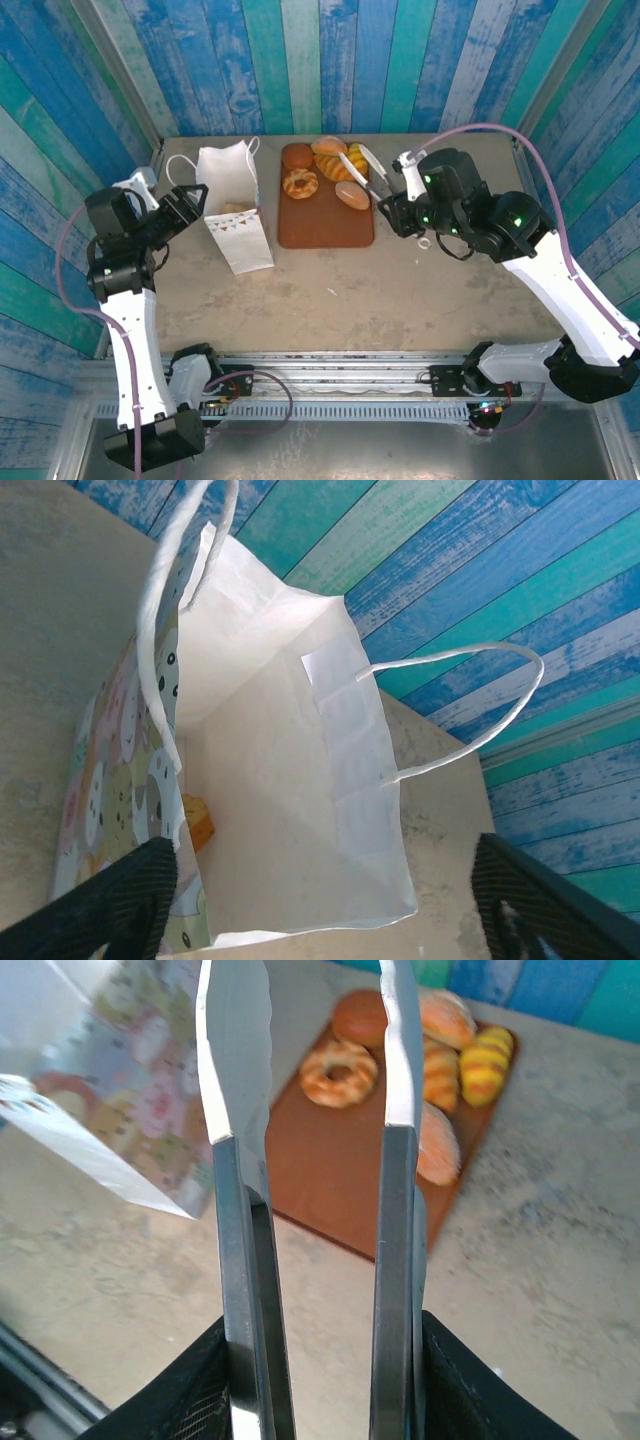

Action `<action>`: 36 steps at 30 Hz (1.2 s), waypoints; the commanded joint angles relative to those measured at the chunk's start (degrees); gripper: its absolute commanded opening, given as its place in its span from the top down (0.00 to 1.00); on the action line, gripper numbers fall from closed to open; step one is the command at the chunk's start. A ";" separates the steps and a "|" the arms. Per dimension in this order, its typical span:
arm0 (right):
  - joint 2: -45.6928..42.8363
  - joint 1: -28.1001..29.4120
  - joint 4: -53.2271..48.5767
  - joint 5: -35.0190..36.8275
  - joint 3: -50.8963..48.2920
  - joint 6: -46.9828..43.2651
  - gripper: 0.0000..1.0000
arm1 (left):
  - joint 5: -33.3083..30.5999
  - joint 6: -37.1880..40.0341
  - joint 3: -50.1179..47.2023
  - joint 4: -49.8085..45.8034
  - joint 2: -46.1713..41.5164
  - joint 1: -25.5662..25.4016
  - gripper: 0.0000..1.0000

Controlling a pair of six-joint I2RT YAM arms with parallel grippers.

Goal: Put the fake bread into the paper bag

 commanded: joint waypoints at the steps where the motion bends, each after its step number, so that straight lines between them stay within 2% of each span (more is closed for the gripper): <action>1: -0.95 -2.96 1.06 -1.66 -2.66 -3.26 0.55 | 1.60 -0.55 -0.38 1.03 -1.04 0.28 0.11; 5: 0.59 -6.08 1.33 -2.09 -4.98 -7.74 0.54 | 2.85 -2.05 -1.76 3.54 -1.42 0.27 0.00; 9: 3.12 -7.27 2.31 -0.22 -6.54 -12.05 0.52 | 2.57 -2.84 -2.86 5.11 -1.24 0.28 0.05; 16: 11.35 -7.93 4.50 4.19 -6.80 -19.86 0.50 | 1.81 -4.40 -5.25 8.07 -1.07 0.21 0.06; 21: 17.93 -8.37 4.30 7.11 -4.01 -25.22 0.47 | 0.51 -2.47 -4.70 6.60 -0.37 0.28 0.06; 36: 28.99 -13.23 7.57 2.10 -0.97 -30.37 0.43 | -0.44 -0.88 -5.17 6.86 1.12 0.28 0.06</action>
